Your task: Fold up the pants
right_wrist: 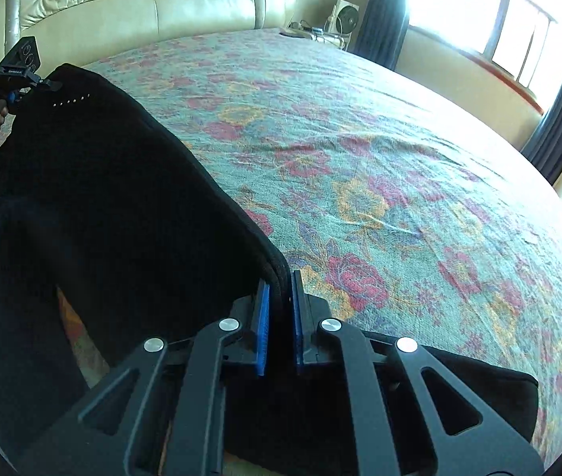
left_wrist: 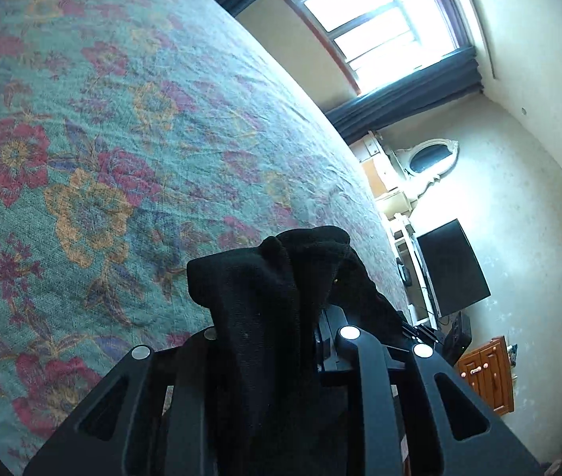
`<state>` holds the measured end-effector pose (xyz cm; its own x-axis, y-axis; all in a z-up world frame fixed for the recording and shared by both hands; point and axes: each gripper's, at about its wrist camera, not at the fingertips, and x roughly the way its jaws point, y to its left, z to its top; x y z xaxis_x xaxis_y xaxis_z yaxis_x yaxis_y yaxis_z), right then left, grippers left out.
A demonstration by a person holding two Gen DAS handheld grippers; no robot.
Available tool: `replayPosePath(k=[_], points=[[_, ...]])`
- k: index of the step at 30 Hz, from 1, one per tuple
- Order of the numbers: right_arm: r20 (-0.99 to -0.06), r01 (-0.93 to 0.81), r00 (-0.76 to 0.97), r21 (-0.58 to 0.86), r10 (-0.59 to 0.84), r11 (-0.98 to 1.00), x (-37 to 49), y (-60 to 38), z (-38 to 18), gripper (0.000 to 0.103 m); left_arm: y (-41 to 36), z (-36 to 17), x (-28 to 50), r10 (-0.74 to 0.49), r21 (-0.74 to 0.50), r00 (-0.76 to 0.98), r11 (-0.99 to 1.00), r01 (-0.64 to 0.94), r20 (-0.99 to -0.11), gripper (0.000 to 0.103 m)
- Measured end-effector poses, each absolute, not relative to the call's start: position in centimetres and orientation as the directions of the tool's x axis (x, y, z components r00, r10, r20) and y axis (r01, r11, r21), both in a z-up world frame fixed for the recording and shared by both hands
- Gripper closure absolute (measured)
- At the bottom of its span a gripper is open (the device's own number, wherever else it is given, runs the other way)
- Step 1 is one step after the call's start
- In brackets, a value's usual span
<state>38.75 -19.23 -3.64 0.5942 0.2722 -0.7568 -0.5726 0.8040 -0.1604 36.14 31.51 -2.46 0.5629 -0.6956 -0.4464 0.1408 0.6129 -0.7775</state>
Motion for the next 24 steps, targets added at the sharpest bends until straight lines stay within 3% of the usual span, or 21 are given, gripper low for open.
replayPosePath(k=[5,8,13,14,17,21,24], points=[[-0.677,-0.553,0.695,-0.291,0.240,0.780,30.0,-20.0,-2.3,0.094,28.7,0.4,29.9,-0.723,-0.762,0.573,0.600,0.242,-0.387,0.081],[-0.671,-0.549,0.707,-0.321,0.223,0.772,24.5,-20.7,-3.2,0.094,28.2,-0.1,25.2,-0.738,-0.762,0.550,0.594,0.256,-0.391,0.074],[-0.721,-0.588,0.672,-0.382,0.168,0.713,17.2,-20.5,-7.4,0.092,28.1,-4.5,18.1,-0.700,-0.761,0.510,0.636,0.128,-0.499,0.042],[-0.732,-0.600,0.663,-0.396,0.155,0.695,16.4,-20.2,-8.4,0.091,28.4,-5.5,17.0,-0.686,-0.759,0.502,0.646,0.087,-0.527,0.040],[-0.745,-0.609,0.654,-0.417,0.130,0.675,14.0,-19.7,-9.7,0.077,29.0,-7.4,13.4,-0.644,-0.748,0.509,0.663,-0.001,-0.571,0.030],[-0.774,-0.543,0.597,-0.196,0.211,0.816,13.7,-21.5,-8.2,0.055,31.0,-7.4,9.1,-0.636,-0.829,0.605,0.554,-0.075,-0.479,0.018],[-0.754,-0.395,0.540,0.165,0.374,0.904,14.8,-25.0,-6.8,0.043,32.3,-6.8,6.8,-0.567,-0.866,0.709,0.485,-0.123,-0.419,0.017]])
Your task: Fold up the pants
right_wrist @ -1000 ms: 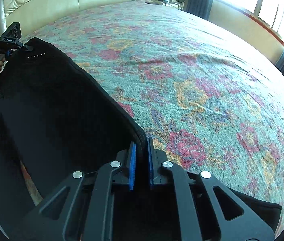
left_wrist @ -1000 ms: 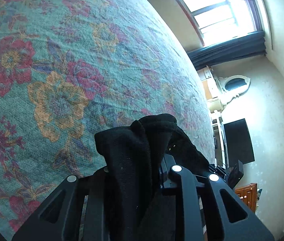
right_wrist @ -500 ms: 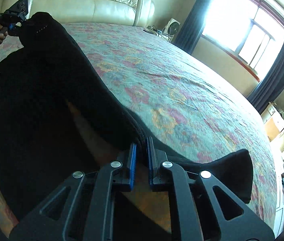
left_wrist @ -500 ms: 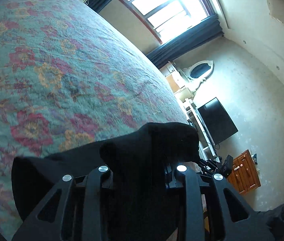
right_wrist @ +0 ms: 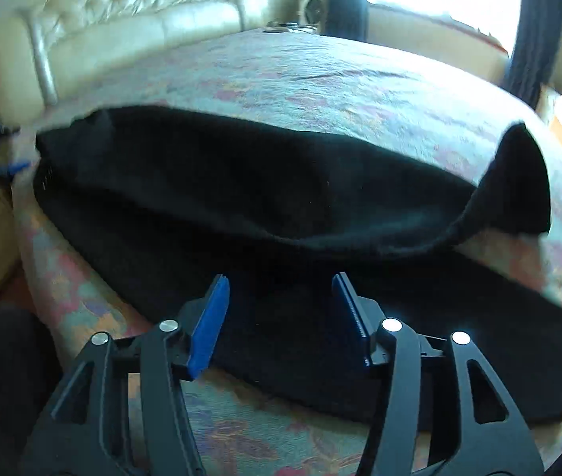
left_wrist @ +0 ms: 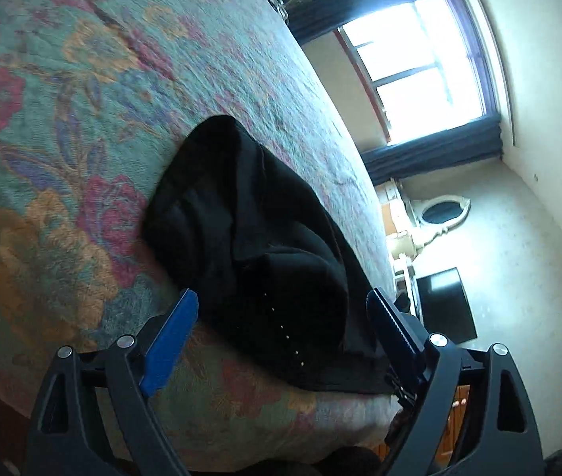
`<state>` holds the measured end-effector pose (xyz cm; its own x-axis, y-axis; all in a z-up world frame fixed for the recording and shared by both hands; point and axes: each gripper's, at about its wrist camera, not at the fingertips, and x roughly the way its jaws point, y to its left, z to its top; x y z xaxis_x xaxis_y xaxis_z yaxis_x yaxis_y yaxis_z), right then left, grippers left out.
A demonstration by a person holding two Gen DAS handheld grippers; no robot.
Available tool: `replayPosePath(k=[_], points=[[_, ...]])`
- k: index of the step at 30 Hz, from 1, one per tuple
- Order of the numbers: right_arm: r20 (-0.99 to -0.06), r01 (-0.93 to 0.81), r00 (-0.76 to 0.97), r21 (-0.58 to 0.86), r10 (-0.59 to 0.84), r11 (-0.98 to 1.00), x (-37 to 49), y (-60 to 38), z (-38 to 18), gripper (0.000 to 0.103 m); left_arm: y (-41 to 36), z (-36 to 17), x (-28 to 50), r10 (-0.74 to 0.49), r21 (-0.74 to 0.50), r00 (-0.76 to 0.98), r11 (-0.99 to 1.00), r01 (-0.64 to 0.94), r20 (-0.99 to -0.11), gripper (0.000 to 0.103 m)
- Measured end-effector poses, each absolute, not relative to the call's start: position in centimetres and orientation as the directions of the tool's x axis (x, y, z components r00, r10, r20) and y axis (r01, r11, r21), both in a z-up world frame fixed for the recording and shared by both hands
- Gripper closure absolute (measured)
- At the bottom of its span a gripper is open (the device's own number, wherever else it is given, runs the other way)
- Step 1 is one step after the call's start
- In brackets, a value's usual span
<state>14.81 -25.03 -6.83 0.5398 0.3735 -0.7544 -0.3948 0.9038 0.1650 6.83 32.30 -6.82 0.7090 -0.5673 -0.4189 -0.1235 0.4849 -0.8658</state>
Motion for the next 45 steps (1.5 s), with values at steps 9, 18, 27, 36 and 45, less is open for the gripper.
replayPosePath(k=[9,18,27,36,45], points=[[-0.578,-0.013,0.554,0.714,0.599,0.700,15.2,-29.0,-9.5,0.041,27.0,-6.8,10.0,-0.524,-0.951,0.794,0.194,-0.240,-0.307,0.016],[-0.516,0.168,0.579,0.833,0.632,0.527,15.8,-30.0,-11.9,0.024,26.7,-9.4,11.1,-0.436,-0.928,0.819,0.169,-0.332,-0.373,0.041],[-0.560,0.257,0.637,0.802,0.530,0.539,19.4,-29.5,-12.2,0.024,27.5,-7.7,11.9,-0.395,-0.872,0.795,0.371,-0.320,-0.460,0.074],[-0.599,0.304,0.614,0.781,0.515,0.546,21.4,-30.3,-14.4,0.095,28.4,-7.7,13.9,-0.417,-0.852,0.765,0.411,-0.324,-0.492,0.074],[-0.496,0.202,0.662,0.840,0.562,0.504,17.9,-30.2,-12.4,0.096,30.1,-5.9,11.8,-0.422,-0.885,0.809,0.402,-0.237,-0.408,0.074]])
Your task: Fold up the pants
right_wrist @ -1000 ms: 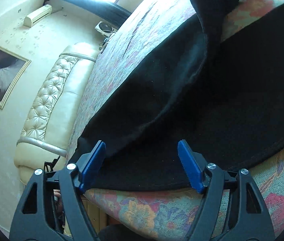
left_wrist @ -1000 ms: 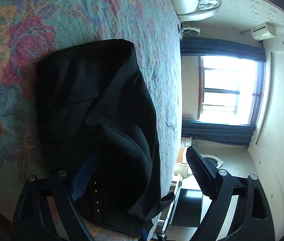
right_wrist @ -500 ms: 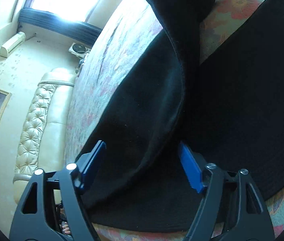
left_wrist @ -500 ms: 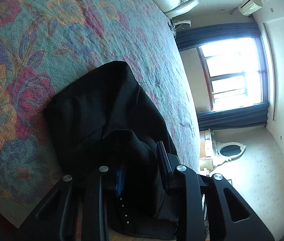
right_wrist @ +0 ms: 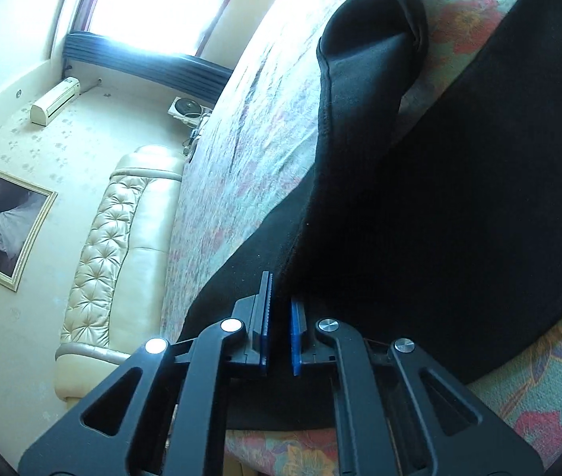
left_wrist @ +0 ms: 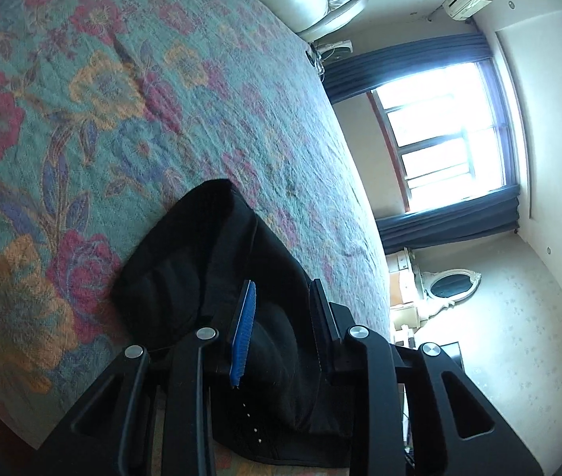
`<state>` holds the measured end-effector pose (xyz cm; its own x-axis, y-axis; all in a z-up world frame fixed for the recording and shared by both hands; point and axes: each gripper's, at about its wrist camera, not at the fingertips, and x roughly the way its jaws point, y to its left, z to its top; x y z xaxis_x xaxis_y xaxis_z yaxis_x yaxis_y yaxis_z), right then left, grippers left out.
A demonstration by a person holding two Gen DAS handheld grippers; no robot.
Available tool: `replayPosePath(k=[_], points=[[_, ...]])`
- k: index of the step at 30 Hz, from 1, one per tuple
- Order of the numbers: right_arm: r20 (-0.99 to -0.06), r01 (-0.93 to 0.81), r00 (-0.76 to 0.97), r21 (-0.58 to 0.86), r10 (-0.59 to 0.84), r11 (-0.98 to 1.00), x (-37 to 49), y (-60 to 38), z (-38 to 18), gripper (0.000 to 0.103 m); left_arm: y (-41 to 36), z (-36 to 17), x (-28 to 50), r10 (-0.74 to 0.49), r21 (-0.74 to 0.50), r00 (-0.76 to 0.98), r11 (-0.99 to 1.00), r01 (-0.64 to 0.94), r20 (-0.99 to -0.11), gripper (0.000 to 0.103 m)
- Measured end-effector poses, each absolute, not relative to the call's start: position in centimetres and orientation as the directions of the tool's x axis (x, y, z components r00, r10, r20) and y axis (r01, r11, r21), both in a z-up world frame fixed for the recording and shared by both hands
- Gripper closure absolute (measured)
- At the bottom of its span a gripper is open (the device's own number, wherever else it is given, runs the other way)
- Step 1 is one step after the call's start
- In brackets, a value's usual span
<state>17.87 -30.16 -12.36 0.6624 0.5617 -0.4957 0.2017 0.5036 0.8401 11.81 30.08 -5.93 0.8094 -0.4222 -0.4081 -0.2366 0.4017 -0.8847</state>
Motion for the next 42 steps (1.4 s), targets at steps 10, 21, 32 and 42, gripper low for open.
replayPosePath(k=[10,21,32,42], points=[[-0.541,0.245,0.637,0.818,0.549,0.521,17.9,-29.9,-14.5,0.095,28.6,-8.2,6.5,-0.253,-0.900,0.868,0.207,-0.384,-0.428,0.025],[-0.522,0.257,0.636,0.838,0.568,0.481,16.5,-30.9,-15.3,0.093,25.0,-8.9,10.0,-0.259,-0.838,0.801,0.256,-0.482,-0.540,0.027],[-0.509,0.237,0.635,0.845,0.581,0.480,15.8,-31.8,-15.6,0.094,25.7,-10.6,10.4,-0.274,-0.829,0.783,0.216,-0.516,-0.559,0.086],[-0.502,0.238,0.635,0.850,0.586,0.470,15.6,-32.1,-16.0,0.094,25.7,-9.1,8.6,-0.250,-0.792,0.751,0.194,-0.579,-0.611,0.081]])
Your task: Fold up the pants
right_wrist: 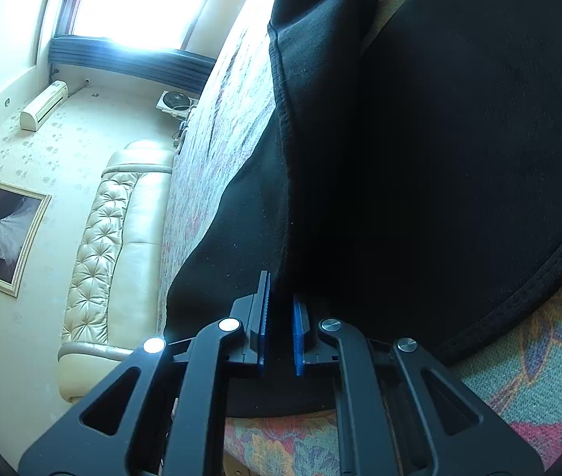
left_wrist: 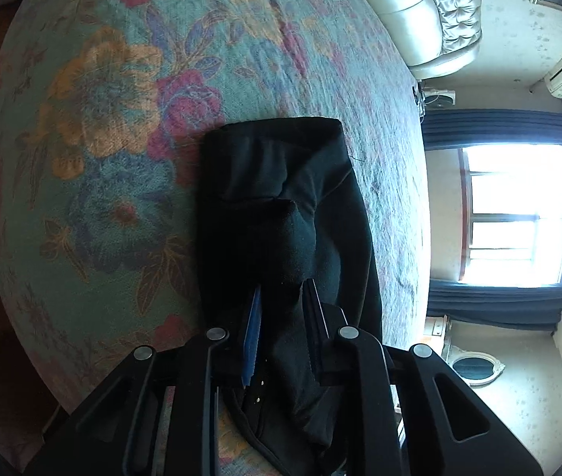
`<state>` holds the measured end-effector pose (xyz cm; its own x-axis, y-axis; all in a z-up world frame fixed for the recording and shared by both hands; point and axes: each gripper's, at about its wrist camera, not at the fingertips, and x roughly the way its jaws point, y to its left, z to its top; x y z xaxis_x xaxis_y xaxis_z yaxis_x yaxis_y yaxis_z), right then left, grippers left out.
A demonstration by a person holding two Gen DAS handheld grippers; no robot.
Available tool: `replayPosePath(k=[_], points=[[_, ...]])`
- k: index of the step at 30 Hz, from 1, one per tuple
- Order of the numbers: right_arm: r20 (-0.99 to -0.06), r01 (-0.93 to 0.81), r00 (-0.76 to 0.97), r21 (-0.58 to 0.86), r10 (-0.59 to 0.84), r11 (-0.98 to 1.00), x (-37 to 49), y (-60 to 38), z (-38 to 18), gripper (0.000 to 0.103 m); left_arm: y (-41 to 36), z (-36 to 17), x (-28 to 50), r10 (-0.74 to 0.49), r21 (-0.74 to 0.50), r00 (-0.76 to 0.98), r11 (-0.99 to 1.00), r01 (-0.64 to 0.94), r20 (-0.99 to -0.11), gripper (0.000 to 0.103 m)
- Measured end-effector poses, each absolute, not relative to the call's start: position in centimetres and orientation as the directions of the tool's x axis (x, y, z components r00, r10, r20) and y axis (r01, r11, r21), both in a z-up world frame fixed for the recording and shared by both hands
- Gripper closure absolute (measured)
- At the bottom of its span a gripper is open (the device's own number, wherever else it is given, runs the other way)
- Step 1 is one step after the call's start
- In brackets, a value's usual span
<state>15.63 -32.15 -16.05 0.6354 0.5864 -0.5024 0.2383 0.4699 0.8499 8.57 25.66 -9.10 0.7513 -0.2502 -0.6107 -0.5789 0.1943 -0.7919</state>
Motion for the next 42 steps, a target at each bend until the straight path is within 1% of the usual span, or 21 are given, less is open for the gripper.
replayPosePath(k=[3,5,7,8,9,10,11,18,21,22,25,29,32,33,34,35,36,37,42], points=[[-0.501,0.240,0.635,0.851,0.588,0.466,15.6,-32.3,-16.1,0.094,25.5,-9.9,9.5,-0.259,-0.788,0.745,0.175,-0.590,-0.615,0.072],[-0.501,0.242,0.635,0.852,0.589,0.464,15.5,-32.3,-16.1,0.093,25.5,-10.2,9.3,-0.253,-0.779,0.738,0.178,-0.601,-0.626,0.071],[-0.503,0.239,0.634,0.850,0.587,0.470,15.5,-32.3,-16.1,0.094,25.7,-10.3,9.3,-0.246,-0.791,0.751,0.175,-0.587,-0.612,0.072],[-0.505,0.238,0.635,0.848,0.585,0.473,15.5,-32.3,-16.0,0.094,25.7,-10.1,9.2,-0.232,-0.797,0.762,0.188,-0.574,-0.604,0.074],[-0.504,0.237,0.637,0.848,0.583,0.474,15.5,-32.3,-16.0,0.095,25.9,-9.7,9.3,-0.212,-0.799,0.771,0.215,-0.562,-0.600,0.083],[-0.501,0.233,0.638,0.849,0.585,0.474,15.5,-32.3,-15.9,0.095,25.9,-9.2,9.2,-0.200,-0.802,0.781,0.245,-0.545,-0.591,0.088],[-0.494,0.226,0.641,0.853,0.587,0.471,15.5,-32.3,-15.7,0.095,26.0,-8.8,9.1,-0.197,-0.808,0.790,0.262,-0.528,-0.581,0.089],[-0.415,0.155,0.682,0.886,0.602,0.436,15.2,-32.0,-12.6,0.096,27.5,-5.9,9.3,-0.184,-0.834,0.833,0.315,-0.453,-0.522,0.090],[-0.403,0.135,0.682,0.890,0.610,0.436,14.5,-31.8,-11.8,0.096,28.0,-5.2,8.6,-0.159,-0.825,0.840,0.352,-0.443,-0.519,0.090],[-0.399,0.138,0.679,0.894,0.617,0.426,14.2,-31.8,-12.0,0.096,28.7,-4.7,9.4,-0.152,-0.822,0.840,0.354,-0.446,-0.521,0.090],[-0.420,0.173,0.660,0.892,0.623,0.419,13.8,-31.9,-13.2,0.096,29.6,-6.2,8.8,-0.168,-0.826,0.832,0.329,-0.458,-0.529,0.090],[-0.457,0.214,0.645,0.878,0.613,0.429,13.9,-31.9,-14.8,0.096,28.6,-7.4,8.0,-0.193,-0.832,0.824,0.297,-0.468,-0.532,0.090],[-0.473,0.218,0.640,0.867,0.606,0.448,14.1,-31.7,-14.8,0.096,27.6,-7.7,7.7,-0.223,-0.842,0.821,0.274,-0.464,-0.525,0.087],[-0.471,0.220,0.639,0.869,0.608,0.443,14.2,-31.8,-14.8,0.096,27.2,-7.6,7.5,-0.218,-0.838,0.818,0.268,-0.475,-0.533,0.081],[-0.470,0.223,0.638,0.871,0.610,0.438,14.3,-31.9,-14.9,0.096,26.9,-7.4,7.1,-0.201,-0.833,0.817,0.260,-0.488,-0.541,0.069],[-0.470,0.224,0.636,0.872,0.612,0.436,14.2,-31.9,-14.8,0.096,26.7,-7.1,6.7,-0.173,-0.826,0.816,0.254,-0.504,-0.552,0.062],[-0.470,0.225,0.636,0.872,0.612,0.436,14.3,-31.9,-14.8,0.096,26.5,-6.9,6.3,-0.147,-0.819,0.815,0.245,-0.519,-0.561,0.051],[-0.471,0.225,0.636,0.871,0.612,0.436,14.4,-31.9,-14.9,0.095,26.3,-6.8,6.0,-0.127,-0.813,0.813,0.238,-0.531,-0.568,0.046],[-0.470,0.236,0.630,0.874,0.618,0.425,13.7,-31.8,-15.3,0.095,26.1,-7.6,7.3,-0.142,-0.805,0.798,0.224,-0.550,-0.585,0.045]])
